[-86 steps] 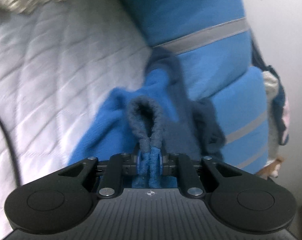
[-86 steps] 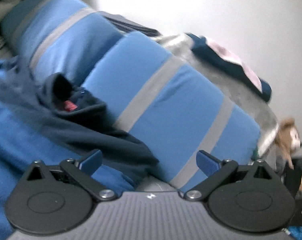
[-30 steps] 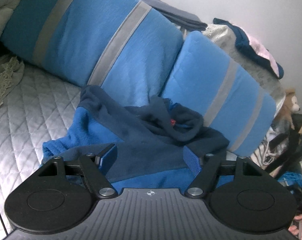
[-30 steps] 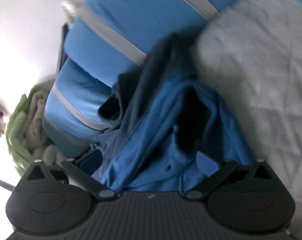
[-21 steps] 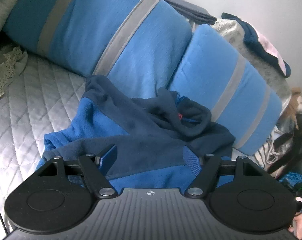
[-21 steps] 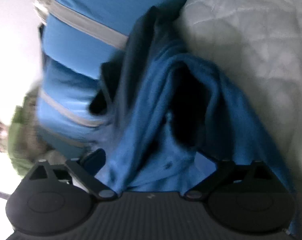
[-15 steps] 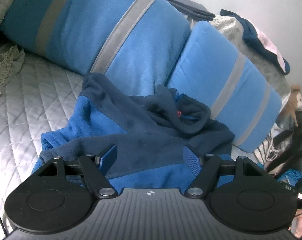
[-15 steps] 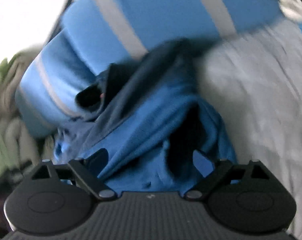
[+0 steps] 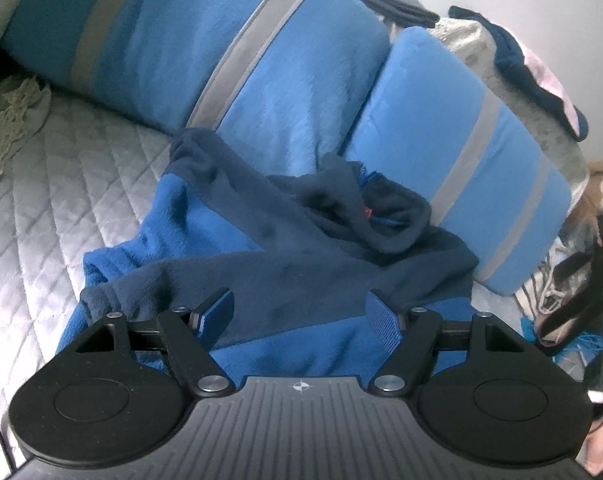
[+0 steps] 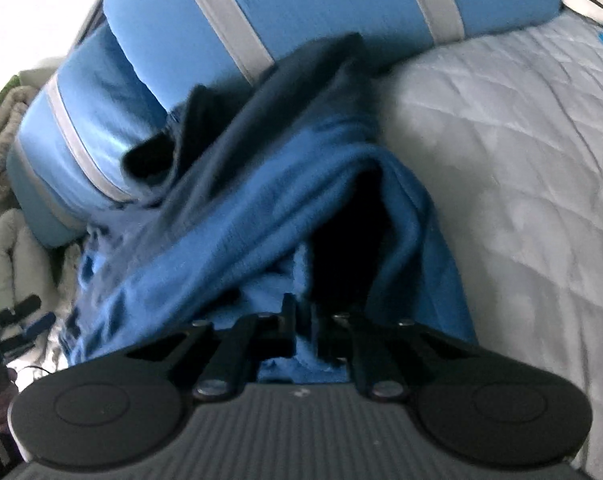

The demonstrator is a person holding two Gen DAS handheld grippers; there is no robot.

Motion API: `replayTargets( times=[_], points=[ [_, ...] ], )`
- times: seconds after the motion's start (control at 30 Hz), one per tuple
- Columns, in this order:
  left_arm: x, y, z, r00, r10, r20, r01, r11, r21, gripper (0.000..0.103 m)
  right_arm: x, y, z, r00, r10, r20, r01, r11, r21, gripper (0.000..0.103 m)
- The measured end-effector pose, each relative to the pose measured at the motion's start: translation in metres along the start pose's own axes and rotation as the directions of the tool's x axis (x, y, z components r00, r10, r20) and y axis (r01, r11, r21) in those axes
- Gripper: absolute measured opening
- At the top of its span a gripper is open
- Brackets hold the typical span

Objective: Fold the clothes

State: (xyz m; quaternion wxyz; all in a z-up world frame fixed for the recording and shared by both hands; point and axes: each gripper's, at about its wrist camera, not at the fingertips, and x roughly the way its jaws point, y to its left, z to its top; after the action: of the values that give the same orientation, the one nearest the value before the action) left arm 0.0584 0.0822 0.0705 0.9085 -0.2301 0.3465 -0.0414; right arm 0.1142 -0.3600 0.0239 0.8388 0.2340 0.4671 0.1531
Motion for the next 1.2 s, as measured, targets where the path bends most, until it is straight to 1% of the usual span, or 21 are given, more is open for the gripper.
replayTargets(
  times=[0.1,0.23,0.43,0.5,0.57,0.6,0.63,0.67,0.7,0.77,0.87,0.97,1.03,1.13,1.2],
  points=[
    [0.002,0.003,0.000,1.000,0.002,-0.012,-0.002,1.000,-0.015,0.072,0.001,-0.001,-0.007,1.000,-0.017,-0.017,0.017,1.000,-0.003,0.006],
    [0.004,0.003,0.000,1.000,0.005,-0.016,-0.006,1.000,-0.012,0.072,0.000,0.000,-0.012,0.999,-0.033,-0.033,0.033,0.999,-0.009,0.005],
    [0.006,0.004,-0.001,0.999,-0.002,-0.033,0.001,1.000,-0.020,0.072,-0.003,0.010,-0.021,0.998,-0.052,-0.032,0.050,0.997,-0.059,0.005],
    [0.007,0.003,-0.002,0.999,-0.006,-0.039,0.005,1.000,-0.021,0.072,-0.004,0.012,-0.021,0.999,-0.051,-0.019,0.050,0.995,-0.085,0.008],
    [0.007,0.003,-0.002,0.999,-0.008,-0.043,0.008,1.000,-0.020,0.072,-0.009,0.010,-0.019,0.999,-0.042,0.013,0.043,0.997,-0.072,0.034],
    [0.007,0.003,-0.002,0.999,-0.010,-0.045,0.009,1.000,-0.021,0.072,-0.012,0.010,-0.017,0.999,-0.037,0.028,0.039,0.997,-0.065,0.044],
    [0.007,0.003,-0.003,0.999,-0.012,-0.046,0.011,1.000,-0.022,0.072,-0.014,0.009,-0.016,0.999,-0.033,0.043,0.035,0.998,-0.058,0.059],
    [0.007,0.003,-0.003,0.999,-0.011,-0.048,0.010,1.000,-0.023,0.072,-0.015,0.006,-0.015,0.998,-0.026,0.048,0.028,0.999,-0.045,0.072],
    [0.007,0.003,-0.003,0.999,-0.010,-0.049,0.009,1.000,-0.023,0.072,-0.017,0.004,-0.013,0.998,-0.020,0.054,0.022,0.999,-0.032,0.076],
    [0.009,0.004,-0.003,0.998,-0.008,-0.056,0.006,1.000,-0.031,0.072,-0.019,0.000,-0.011,0.998,-0.007,0.063,0.007,1.000,-0.004,0.078],
    [0.010,0.006,-0.004,0.998,-0.010,-0.070,0.007,0.999,-0.048,0.072,-0.010,-0.010,-0.009,0.999,0.035,0.029,-0.037,0.996,0.076,0.078],
    [0.012,0.007,-0.006,0.997,-0.011,-0.077,0.007,0.998,-0.055,0.072,-0.002,-0.018,-0.009,0.999,0.035,0.008,-0.036,0.990,0.138,0.077],
    [0.012,0.007,-0.006,0.997,-0.010,-0.079,0.005,0.999,-0.054,0.072,0.000,-0.023,-0.009,0.999,0.051,0.018,-0.053,0.982,0.182,0.078],
    [0.012,0.007,-0.007,0.997,-0.011,-0.082,0.006,0.998,-0.059,0.072,-0.004,-0.019,-0.008,0.997,0.068,0.042,-0.073,0.985,0.154,0.078],
    [0.013,0.007,-0.007,0.996,-0.011,-0.084,0.006,0.998,-0.063,0.072,-0.003,-0.015,-0.008,0.997,0.074,0.034,-0.078,0.988,0.135,0.079]
  ],
)
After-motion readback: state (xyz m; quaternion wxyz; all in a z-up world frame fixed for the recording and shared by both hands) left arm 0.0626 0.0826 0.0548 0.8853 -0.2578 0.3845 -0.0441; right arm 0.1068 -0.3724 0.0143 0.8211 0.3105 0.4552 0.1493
